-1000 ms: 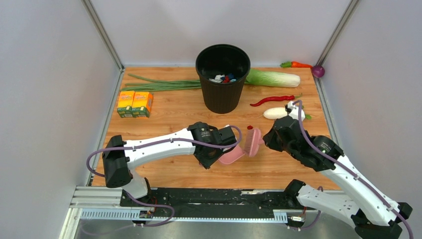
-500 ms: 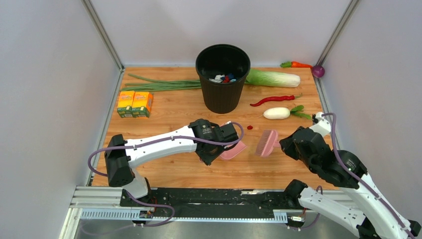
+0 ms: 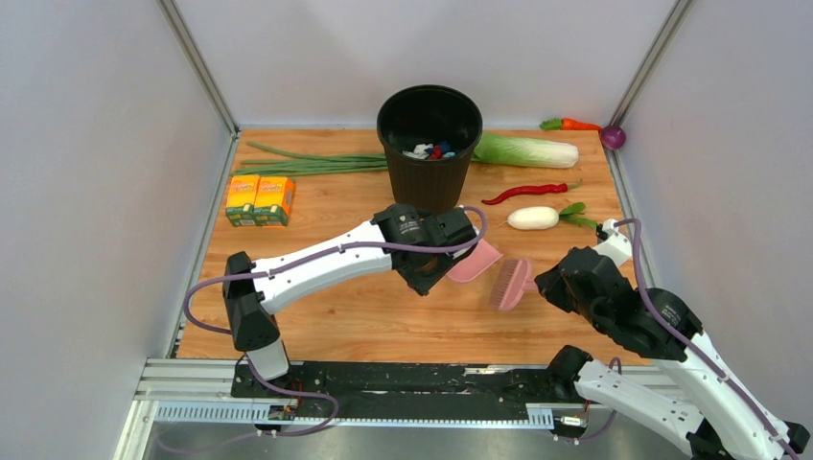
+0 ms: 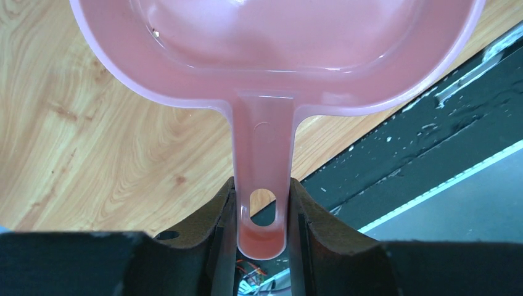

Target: Sweep away the paper scraps from the table

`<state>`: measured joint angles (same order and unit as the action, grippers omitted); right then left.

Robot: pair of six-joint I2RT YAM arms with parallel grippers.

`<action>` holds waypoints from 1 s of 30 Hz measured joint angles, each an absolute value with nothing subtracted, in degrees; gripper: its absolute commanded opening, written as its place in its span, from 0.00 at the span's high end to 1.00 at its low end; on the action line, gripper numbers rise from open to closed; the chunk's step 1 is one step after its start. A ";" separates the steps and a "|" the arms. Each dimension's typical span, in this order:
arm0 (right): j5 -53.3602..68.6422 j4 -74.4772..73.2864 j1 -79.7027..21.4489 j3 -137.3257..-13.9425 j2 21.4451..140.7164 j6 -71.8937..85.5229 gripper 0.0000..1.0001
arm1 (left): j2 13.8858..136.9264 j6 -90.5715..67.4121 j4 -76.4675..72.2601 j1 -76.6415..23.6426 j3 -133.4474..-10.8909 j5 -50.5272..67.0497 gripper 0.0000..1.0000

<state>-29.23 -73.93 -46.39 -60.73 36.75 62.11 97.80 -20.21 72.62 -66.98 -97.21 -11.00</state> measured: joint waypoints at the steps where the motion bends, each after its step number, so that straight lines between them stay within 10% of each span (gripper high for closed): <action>1: -28.95 -73.91 -46.39 -60.66 36.67 62.15 1.00 | 98.35 -20.08 72.75 -66.63 -98.43 -10.94 1.00; 30: -26.24 -73.38 -46.39 -56.05 33.74 63.86 1.00 | 108.57 -20.69 73.89 -54.68 -127.44 1.19 1.00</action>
